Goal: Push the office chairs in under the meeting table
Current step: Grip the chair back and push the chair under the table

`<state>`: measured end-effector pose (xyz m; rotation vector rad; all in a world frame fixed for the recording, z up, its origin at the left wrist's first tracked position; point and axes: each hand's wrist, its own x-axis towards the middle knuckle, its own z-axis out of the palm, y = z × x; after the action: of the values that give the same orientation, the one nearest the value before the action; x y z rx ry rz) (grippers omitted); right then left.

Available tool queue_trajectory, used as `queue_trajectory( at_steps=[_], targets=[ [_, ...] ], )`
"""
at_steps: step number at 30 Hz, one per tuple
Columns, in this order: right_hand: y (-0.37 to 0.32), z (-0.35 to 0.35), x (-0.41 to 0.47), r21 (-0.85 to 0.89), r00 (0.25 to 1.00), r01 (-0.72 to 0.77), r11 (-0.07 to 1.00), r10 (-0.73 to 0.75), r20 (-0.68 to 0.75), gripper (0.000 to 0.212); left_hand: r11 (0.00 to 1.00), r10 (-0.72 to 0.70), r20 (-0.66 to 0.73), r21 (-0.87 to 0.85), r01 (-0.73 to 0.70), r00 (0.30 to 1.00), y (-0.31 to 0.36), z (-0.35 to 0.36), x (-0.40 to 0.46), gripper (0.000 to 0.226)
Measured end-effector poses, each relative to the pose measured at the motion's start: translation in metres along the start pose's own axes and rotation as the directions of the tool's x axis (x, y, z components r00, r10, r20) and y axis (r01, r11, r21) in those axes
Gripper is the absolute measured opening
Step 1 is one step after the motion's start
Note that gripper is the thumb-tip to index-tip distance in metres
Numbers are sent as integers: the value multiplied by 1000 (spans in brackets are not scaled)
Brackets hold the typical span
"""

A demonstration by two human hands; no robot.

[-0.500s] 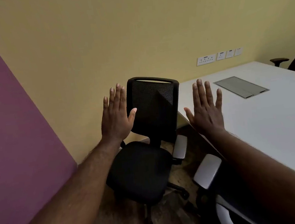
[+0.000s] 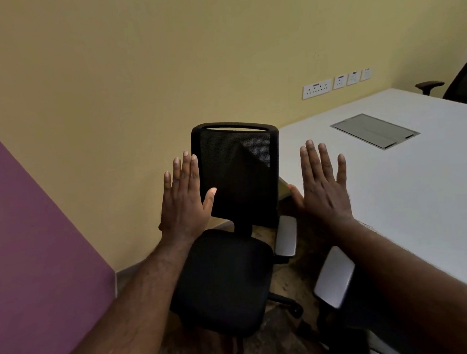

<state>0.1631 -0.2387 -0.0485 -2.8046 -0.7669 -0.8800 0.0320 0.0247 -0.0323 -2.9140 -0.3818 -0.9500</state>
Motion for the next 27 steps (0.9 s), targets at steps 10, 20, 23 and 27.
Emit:
queue_trajectory(
  at_steps=[10,20,23,27],
  targets=[
    [15,57,70,22,999,-36,999,36,9,78,1000,20,36,21,-21,999,-17,59,70,75],
    [32,100,134,21,998,-44,999,43,52,79,999,19,52,26,-20,998,-16,103,137,78],
    [32,112,146,33,996,-61,998,59,60,79,999,32,61,24,-34,998,-18,115,153,77],
    [29,125,157,35,995,-68,997,65,71,78,998,62,76,11,-63,995,-23,136,171,77]
  ],
)
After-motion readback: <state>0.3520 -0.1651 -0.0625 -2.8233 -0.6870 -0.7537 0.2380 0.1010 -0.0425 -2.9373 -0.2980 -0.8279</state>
